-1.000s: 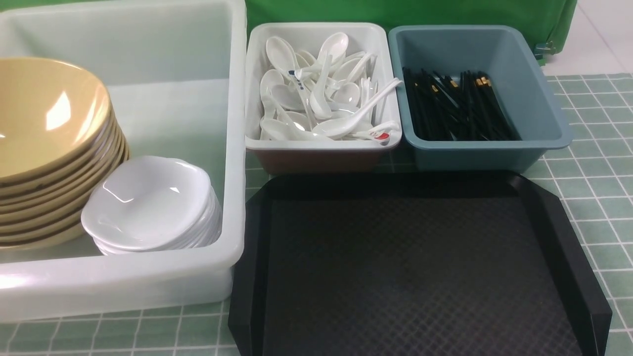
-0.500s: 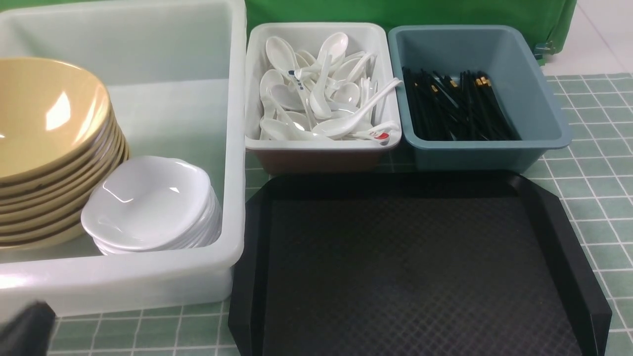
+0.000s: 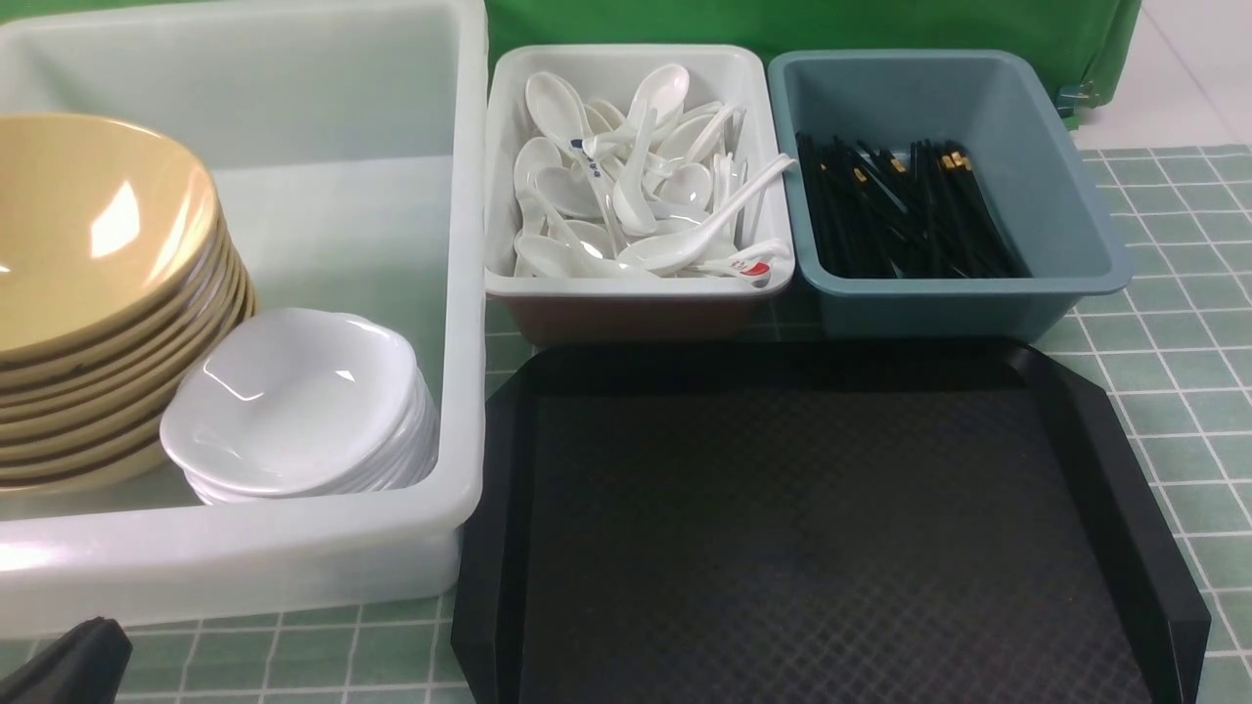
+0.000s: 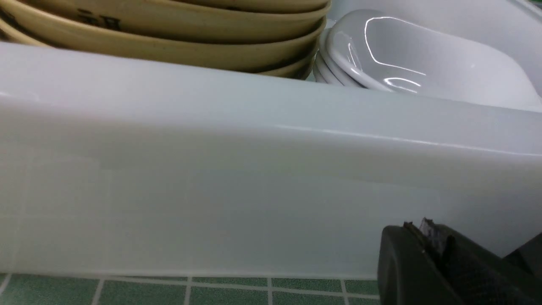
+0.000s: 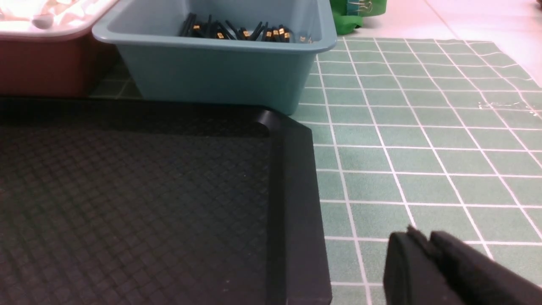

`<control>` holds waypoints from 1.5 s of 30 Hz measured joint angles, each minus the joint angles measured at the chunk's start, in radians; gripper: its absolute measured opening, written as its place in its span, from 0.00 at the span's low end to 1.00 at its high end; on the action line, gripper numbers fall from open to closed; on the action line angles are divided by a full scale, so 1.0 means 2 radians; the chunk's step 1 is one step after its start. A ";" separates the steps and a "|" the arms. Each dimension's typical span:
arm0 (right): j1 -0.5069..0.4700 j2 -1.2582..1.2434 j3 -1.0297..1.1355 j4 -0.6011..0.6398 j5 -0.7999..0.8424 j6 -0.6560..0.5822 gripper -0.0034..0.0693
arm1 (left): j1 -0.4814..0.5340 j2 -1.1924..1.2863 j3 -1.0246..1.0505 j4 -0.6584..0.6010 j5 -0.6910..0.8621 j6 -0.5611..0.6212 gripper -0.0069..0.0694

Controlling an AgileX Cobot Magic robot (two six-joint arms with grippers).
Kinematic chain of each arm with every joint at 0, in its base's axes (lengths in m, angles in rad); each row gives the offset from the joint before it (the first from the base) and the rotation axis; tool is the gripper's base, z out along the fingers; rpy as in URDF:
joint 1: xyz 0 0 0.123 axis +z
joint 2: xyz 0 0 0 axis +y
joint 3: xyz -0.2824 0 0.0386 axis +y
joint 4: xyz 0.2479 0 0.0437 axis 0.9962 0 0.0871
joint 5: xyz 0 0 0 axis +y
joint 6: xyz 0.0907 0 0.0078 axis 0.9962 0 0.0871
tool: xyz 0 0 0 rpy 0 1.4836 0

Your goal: On blue table put chopsticks spoon bowls plates into blue grey white boxes.

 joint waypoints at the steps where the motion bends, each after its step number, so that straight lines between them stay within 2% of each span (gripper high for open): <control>1: 0.000 0.000 0.000 0.000 0.000 0.000 0.19 | 0.000 0.000 0.000 0.000 0.000 0.000 0.10; 45: 0.000 0.000 0.000 0.000 0.000 0.000 0.24 | 0.000 0.000 0.000 -0.001 0.000 0.000 0.10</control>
